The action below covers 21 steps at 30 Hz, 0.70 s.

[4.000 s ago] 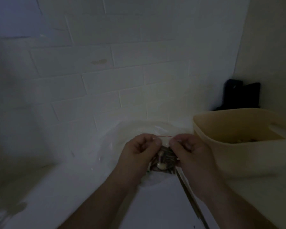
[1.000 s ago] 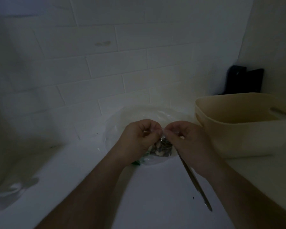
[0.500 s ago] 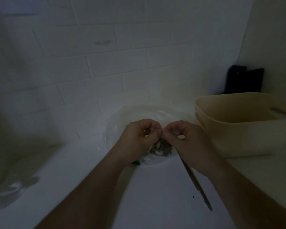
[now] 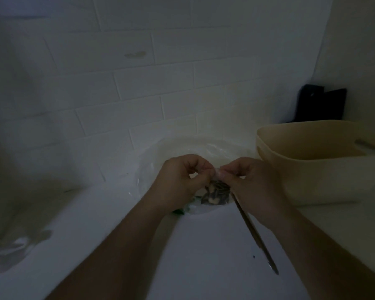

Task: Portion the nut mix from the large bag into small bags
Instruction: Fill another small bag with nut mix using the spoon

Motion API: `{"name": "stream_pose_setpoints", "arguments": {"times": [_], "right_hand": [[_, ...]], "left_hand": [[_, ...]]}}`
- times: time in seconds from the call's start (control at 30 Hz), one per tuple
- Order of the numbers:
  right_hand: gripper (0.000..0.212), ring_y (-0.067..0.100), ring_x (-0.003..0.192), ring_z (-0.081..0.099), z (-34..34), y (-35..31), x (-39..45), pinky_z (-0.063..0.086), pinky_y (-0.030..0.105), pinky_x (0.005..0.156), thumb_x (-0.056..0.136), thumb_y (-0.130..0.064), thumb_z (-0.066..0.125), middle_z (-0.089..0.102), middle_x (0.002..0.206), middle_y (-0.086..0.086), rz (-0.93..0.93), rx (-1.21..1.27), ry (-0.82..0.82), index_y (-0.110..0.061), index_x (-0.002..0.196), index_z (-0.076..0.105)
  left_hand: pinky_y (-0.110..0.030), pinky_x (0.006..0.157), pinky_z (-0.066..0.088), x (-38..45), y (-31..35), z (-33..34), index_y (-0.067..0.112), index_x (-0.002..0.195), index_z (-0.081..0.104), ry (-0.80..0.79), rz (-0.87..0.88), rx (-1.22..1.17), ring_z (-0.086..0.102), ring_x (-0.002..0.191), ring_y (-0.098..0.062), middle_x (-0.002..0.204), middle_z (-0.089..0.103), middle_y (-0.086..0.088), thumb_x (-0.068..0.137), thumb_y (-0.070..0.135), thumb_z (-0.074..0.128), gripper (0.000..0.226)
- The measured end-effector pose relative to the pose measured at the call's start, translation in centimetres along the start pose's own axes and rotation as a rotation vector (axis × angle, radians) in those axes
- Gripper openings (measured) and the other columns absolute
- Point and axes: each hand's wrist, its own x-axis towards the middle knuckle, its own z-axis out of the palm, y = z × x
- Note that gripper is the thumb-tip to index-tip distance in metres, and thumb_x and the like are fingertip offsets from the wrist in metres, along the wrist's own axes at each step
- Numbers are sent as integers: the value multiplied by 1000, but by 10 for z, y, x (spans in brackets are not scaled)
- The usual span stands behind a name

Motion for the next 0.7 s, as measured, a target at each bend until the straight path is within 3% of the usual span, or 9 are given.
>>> {"name": "stream_pose_setpoints", "arguments": {"times": [0.07,0.17,0.3,0.4,0.5,0.53,0.6,0.7], "right_hand": [[22,1,79,68,0,-1,0,50,21,73,82,-22,86,72,80,-15,4,17,44,-33,70,72],[36,-3,73,65,1,-5,0,47,13,67,80,-18,88,69,75,-21,9,25,28,-39,58,67],[24,0,52,58,-1,-6,1,44,20,54,80,-22,87,68,59,-13,98,145,-2,-30,61,74],[25,3,51,56,1,-6,-2,45,23,54,85,-21,83,65,56,-10,160,212,7,-21,64,71],[24,17,73,71,5,-6,0,60,38,68,91,-21,78,73,70,1,284,433,39,-21,68,72],[22,19,77,73,7,-8,0,60,35,68,93,-20,76,74,73,3,340,533,55,-18,72,71],[23,18,77,72,6,-11,1,60,31,68,96,-21,72,70,76,5,424,659,96,-10,78,63],[26,20,71,67,4,-14,2,61,34,71,101,-22,66,63,74,5,485,788,110,-11,79,56]], "left_hand": [[-24,83,58,1,1,-4,25,83,79,13,7,25,75,83,-9,84,79,9,88,19,82,9],[-20,83,56,3,1,-12,31,77,77,29,-3,72,74,83,-5,85,79,13,84,17,85,17],[-22,82,55,4,-2,-18,29,78,78,39,-46,19,72,80,-6,82,79,9,86,11,83,21],[-29,83,57,2,1,-9,16,94,78,58,-129,-247,69,81,-12,83,76,-2,93,13,75,4],[-46,97,57,-3,0,1,7,121,67,-117,-323,-580,72,105,-33,111,74,-21,95,28,72,34],[-48,99,57,-6,0,2,3,126,64,-209,-359,-595,71,110,-37,118,72,-23,94,27,71,41],[-39,91,60,-7,-1,5,1,123,66,-263,-342,-547,72,102,-31,113,74,-18,94,16,74,34],[-29,76,58,-2,3,9,4,114,69,-58,-329,-609,71,85,-19,97,76,-9,92,5,70,21]]}}
